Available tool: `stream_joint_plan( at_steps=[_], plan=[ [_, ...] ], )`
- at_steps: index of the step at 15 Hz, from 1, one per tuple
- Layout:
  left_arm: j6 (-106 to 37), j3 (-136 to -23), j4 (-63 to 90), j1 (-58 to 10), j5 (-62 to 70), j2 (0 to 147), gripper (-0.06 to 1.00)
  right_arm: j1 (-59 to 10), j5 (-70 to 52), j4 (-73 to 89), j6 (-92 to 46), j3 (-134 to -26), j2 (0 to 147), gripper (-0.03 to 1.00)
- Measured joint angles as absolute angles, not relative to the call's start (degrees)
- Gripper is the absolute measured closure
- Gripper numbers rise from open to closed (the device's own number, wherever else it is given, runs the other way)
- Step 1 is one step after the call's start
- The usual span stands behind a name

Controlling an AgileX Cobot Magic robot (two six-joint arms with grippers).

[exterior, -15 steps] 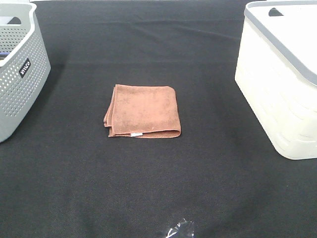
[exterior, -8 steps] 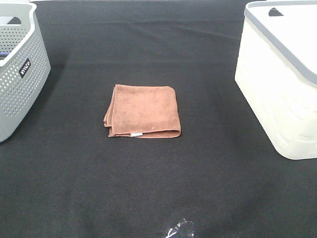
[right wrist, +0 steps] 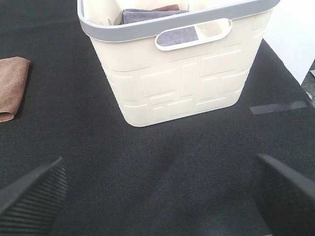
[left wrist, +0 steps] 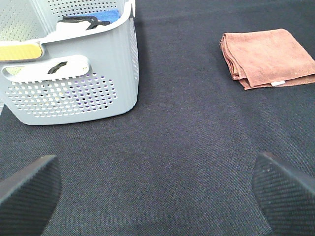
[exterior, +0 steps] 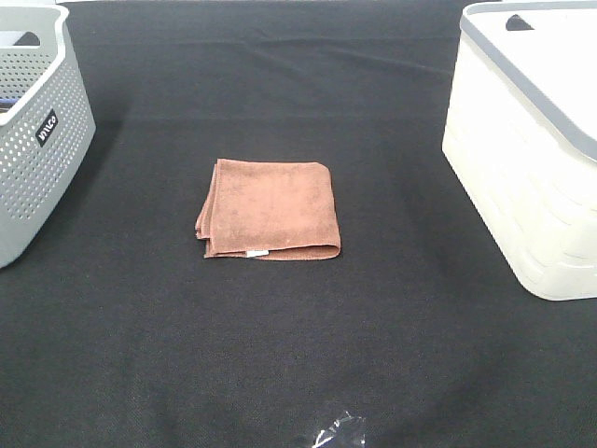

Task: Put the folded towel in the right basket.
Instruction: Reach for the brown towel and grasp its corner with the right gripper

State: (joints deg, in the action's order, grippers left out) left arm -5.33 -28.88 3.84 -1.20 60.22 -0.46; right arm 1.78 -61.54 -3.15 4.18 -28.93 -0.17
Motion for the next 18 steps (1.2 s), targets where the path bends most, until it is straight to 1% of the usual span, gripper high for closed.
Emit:
stream_joint_plan(
  at_steps=[18],
  plan=[
    [-4.9, -28.9, 3.8, -1.2, 60.2, -0.5, -0.04, 1.8, -61.5, -3.2, 3.6, -28.9, -0.2, -0.01]
  ],
)
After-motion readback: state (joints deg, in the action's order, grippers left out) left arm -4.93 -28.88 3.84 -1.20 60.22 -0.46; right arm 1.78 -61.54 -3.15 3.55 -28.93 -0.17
